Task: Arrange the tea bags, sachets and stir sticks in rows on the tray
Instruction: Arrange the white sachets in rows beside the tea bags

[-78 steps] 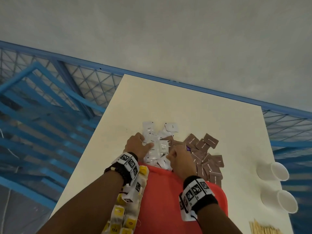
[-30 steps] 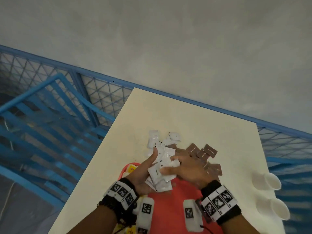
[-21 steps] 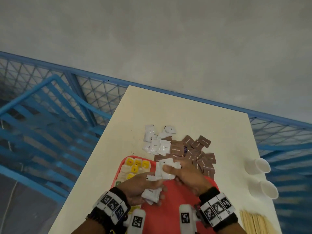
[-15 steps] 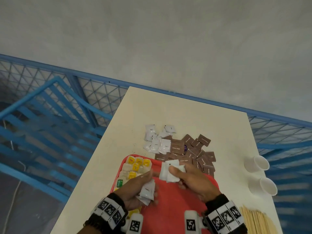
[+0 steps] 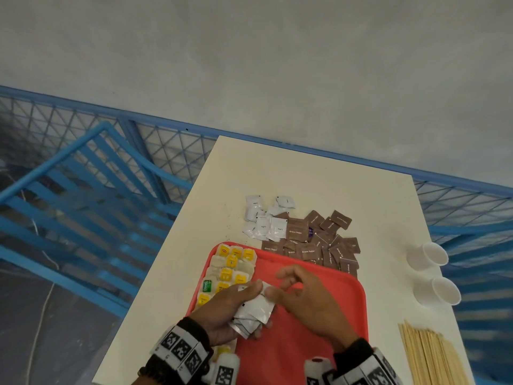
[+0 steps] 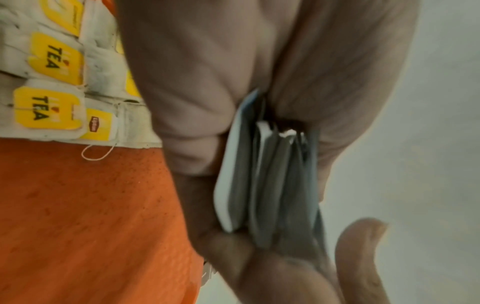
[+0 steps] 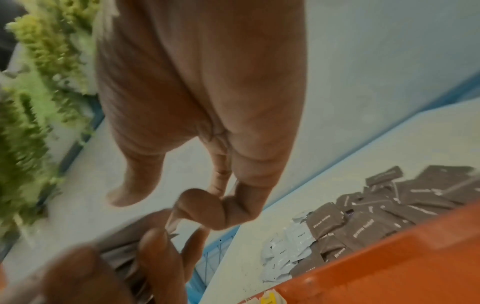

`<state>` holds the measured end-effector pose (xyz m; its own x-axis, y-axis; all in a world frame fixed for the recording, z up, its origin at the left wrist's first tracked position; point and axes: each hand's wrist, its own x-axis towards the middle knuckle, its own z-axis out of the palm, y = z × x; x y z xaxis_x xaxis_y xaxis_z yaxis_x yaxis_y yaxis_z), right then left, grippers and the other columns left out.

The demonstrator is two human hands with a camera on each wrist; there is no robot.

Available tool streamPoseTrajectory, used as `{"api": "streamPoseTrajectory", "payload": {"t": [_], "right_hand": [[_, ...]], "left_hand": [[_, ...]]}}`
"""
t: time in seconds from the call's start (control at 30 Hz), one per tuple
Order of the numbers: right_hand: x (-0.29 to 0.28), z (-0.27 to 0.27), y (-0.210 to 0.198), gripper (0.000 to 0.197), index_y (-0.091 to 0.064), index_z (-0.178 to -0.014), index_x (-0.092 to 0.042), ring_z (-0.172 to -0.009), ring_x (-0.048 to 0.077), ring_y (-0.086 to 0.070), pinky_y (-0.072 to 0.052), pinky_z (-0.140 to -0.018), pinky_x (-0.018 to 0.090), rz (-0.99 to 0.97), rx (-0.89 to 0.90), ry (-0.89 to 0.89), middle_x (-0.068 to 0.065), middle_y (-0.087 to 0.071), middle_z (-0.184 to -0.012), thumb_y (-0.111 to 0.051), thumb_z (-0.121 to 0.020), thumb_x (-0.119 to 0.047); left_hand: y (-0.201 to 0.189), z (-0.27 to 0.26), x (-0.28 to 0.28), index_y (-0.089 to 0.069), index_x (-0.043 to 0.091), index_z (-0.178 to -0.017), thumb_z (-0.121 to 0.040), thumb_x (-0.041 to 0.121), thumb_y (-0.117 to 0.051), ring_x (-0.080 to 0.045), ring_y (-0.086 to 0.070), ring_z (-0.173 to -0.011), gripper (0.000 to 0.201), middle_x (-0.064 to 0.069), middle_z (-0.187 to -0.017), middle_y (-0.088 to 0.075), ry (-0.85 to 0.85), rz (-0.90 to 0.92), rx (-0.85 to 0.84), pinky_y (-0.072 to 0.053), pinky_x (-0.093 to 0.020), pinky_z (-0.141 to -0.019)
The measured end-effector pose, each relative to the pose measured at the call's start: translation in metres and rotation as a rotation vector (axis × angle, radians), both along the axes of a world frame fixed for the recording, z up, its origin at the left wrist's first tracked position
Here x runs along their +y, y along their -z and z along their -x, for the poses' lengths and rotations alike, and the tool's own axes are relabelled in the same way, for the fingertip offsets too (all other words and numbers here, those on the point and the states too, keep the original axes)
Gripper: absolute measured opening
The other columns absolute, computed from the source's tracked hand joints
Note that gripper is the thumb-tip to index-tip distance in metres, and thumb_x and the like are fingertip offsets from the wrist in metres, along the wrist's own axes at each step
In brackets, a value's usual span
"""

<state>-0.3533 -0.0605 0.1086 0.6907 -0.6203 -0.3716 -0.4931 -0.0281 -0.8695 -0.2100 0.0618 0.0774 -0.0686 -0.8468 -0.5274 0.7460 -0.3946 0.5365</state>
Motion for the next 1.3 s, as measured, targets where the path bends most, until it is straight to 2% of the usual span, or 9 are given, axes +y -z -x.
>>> {"api": "streamPoseTrajectory", "payload": {"t": [0.17,0.4,0.57,0.7,0.77,0.83,0.93,1.13,1.3], "right_hand": [[0.023,0.012,0.001,0.027,-0.069,-0.092,-0.02,-0.054,-0.002,-0.047,-0.038,-0.054,0.013,0.051,-0.023,0.049,-0.012,-0.06,-0.065,-0.086,-0.072,-0.029],[0.022,0.027,0.014,0.01,-0.074,-0.076,-0.01,-0.05,-0.001,-0.046,-0.035,-0.05,0.013,-0.054,-0.069,0.126,-0.01,-0.058,-0.055,-0.082,-0.077,-0.016],[0.025,0.018,0.023,0.008,-0.073,-0.08,-0.009,-0.053,0.003,-0.045,-0.037,-0.051,0.016,-0.134,-0.067,0.149,-0.003,-0.057,-0.061,-0.078,-0.082,-0.016],[0.026,0.002,0.016,0.011,-0.076,-0.086,-0.012,-0.067,0.005,-0.061,-0.048,-0.061,0.018,-0.223,-0.149,0.149,-0.002,-0.073,-0.076,-0.076,-0.084,-0.023],[0.028,-0.006,0.012,0.013,-0.077,-0.085,-0.014,-0.068,0.004,-0.063,-0.049,-0.062,0.021,-0.215,-0.147,0.065,-0.003,-0.074,-0.078,-0.078,-0.082,-0.026],[0.03,-0.014,0.012,0.013,-0.077,-0.081,-0.014,-0.062,0.001,-0.059,-0.045,-0.059,0.019,-0.16,-0.118,0.033,-0.006,-0.071,-0.07,-0.076,-0.084,-0.026],[0.033,-0.021,0.016,0.019,-0.076,-0.077,-0.014,-0.064,0.001,-0.059,-0.044,-0.061,0.018,-0.196,-0.141,0.128,-0.007,-0.07,-0.07,-0.068,-0.091,-0.024],[0.038,-0.007,0.032,0.015,-0.075,-0.082,-0.011,-0.053,0.007,-0.051,-0.039,-0.052,0.021,-0.288,-0.06,0.167,-0.002,-0.062,-0.059,-0.076,-0.084,-0.025],[0.019,-0.014,0.059,0.021,-0.069,-0.068,-0.008,-0.048,0.006,-0.046,-0.038,-0.05,0.019,-0.218,0.015,0.252,-0.001,-0.058,-0.055,-0.073,-0.087,-0.016]], "left_hand": [[0.006,0.005,0.007,-0.055,0.008,-0.111,-0.088,0.038,-0.069,-0.024,-0.065,-0.063,0.041,-0.016,-0.084,-0.063,0.002,0.057,-0.084,-0.057,-0.034,-0.052],[0.018,0.01,0.023,-0.064,0.012,-0.093,-0.082,0.033,-0.082,-0.021,-0.058,-0.074,0.03,-0.01,-0.085,-0.063,0.076,0.107,-0.489,-0.047,-0.035,-0.07],[0.012,0.003,0.025,-0.071,0.016,-0.097,-0.084,0.034,-0.079,-0.027,-0.069,-0.086,0.024,-0.011,-0.097,-0.074,0.155,0.141,-0.66,-0.054,-0.041,-0.08],[0.008,-0.007,0.025,-0.07,0.035,-0.076,-0.088,0.022,-0.074,-0.01,-0.066,-0.074,0.018,0.009,-0.078,-0.071,0.183,0.136,-0.682,-0.051,-0.025,-0.068],[0.006,-0.012,0.025,-0.074,0.029,-0.097,-0.089,0.031,-0.075,-0.023,-0.071,-0.092,0.009,-0.001,-0.097,-0.075,0.201,0.127,-0.677,-0.057,-0.039,-0.082],[0.009,-0.015,0.027,-0.072,0.019,-0.108,-0.088,0.039,-0.074,-0.037,-0.068,-0.099,0.028,-0.012,-0.105,-0.073,0.237,0.142,-0.679,-0.055,-0.051,-0.092],[0.012,-0.02,0.03,-0.068,0.016,-0.086,-0.088,0.036,-0.075,-0.034,-0.06,-0.074,0.021,-0.009,-0.079,-0.066,0.17,0.095,-0.637,-0.051,-0.042,-0.073],[0.026,-0.022,0.034,-0.064,0.015,-0.079,-0.09,0.031,-0.072,-0.014,-0.056,-0.057,0.021,-0.002,-0.068,-0.058,0.072,0.027,-0.633,-0.045,-0.025,-0.052],[0.036,-0.025,0.039,-0.063,0.002,-0.09,-0.09,0.023,-0.072,-0.024,-0.065,-0.064,0.023,-0.01,-0.076,-0.069,0.044,-0.077,-0.622,-0.053,-0.03,-0.054]]}}
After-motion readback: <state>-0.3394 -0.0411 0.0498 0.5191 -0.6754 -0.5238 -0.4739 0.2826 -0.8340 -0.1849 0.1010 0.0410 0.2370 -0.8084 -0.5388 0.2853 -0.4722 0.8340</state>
